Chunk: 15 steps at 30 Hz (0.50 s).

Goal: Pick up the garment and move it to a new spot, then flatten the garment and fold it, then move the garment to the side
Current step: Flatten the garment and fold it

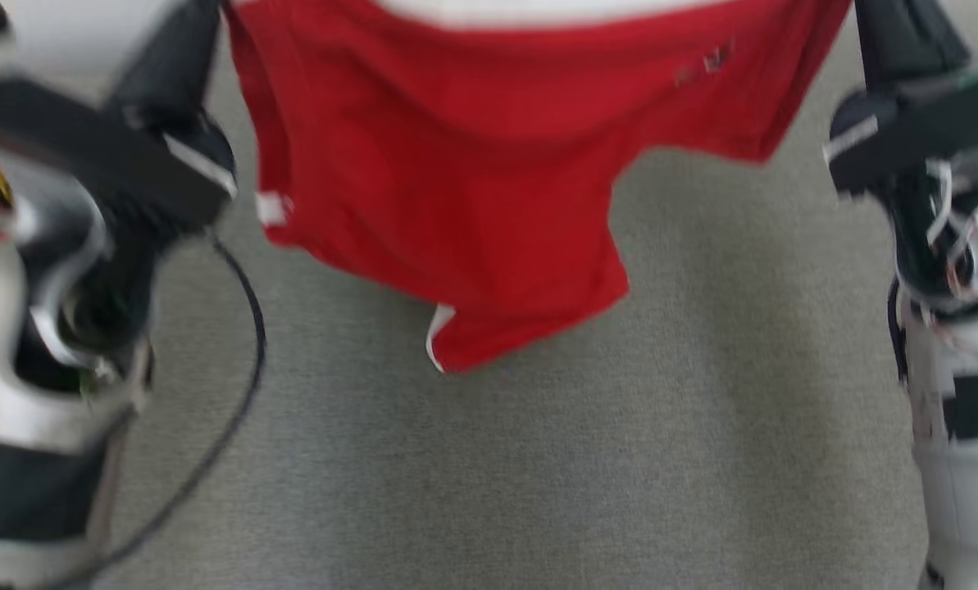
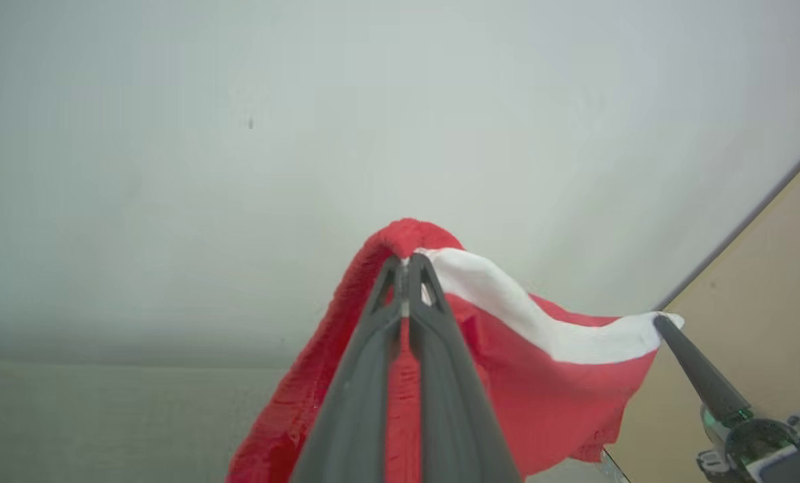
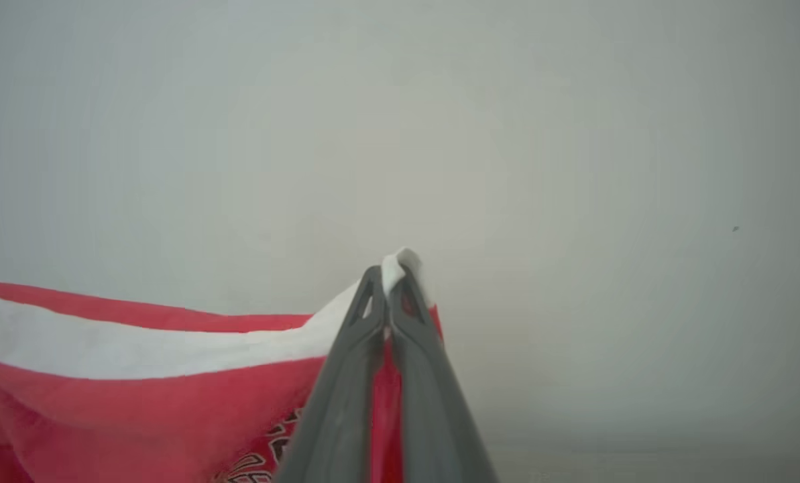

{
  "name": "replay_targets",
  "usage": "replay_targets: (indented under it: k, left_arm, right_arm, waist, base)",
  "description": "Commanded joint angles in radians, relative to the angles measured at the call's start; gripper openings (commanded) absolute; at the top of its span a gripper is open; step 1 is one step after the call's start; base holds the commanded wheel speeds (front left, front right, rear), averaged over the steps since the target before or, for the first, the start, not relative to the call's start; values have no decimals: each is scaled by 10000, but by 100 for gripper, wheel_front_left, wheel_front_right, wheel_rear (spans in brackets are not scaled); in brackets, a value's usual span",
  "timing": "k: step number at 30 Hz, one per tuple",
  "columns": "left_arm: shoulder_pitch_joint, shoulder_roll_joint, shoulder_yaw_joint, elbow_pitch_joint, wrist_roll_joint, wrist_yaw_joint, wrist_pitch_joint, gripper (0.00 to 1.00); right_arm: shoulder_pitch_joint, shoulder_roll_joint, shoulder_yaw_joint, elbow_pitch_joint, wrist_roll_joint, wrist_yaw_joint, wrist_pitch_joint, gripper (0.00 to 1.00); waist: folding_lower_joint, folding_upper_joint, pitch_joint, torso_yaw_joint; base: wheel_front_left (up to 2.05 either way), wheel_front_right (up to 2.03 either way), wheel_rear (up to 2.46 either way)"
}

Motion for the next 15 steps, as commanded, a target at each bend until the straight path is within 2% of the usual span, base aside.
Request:
replay_targets:
  k: [1, 5, 8, 11, 15]
  left_arm:
    - [-556, -35, 82, 149, -63, -52, 7, 0]
    - [-2292, -105, 487, 927, 51, 1, -253, 0]
    - [-3628, -45, 798, 1594, 529, -118, -1047, 0]
    - [-4772, -72, 1046, 2070, 975, -635, -2301, 0]
    - [-5637, -139, 1281, 2599, 1396, -1352, -3951, 0]
  right_arm:
    - [-474, -50, 185, 290, -101, -18, -121, 0]
    - [-2304, 29, 389, 1799, -378, -18, -785, 0]
    - [-3613, 137, 391, 2911, -812, -21, -1705, 0]
    - [-4779, 220, 189, 3749, -1200, -23, -2815, 0]
    - [-5858, -21, 76, 4491, -1906, -32, -4226, 0]
  waist:
    - [0, 0, 974, -531]
    - [0, 0, 1953, -795]
    - [0, 0, 2407, -849]
    - [0, 0, 2618, -828]
    - [0, 0, 2725, -690]
  base:
    - [0, 0, 0]
    - [0, 0, 0]
    - [0, 0, 0]
    - [0, 0, 0]
    - [0, 0, 0]
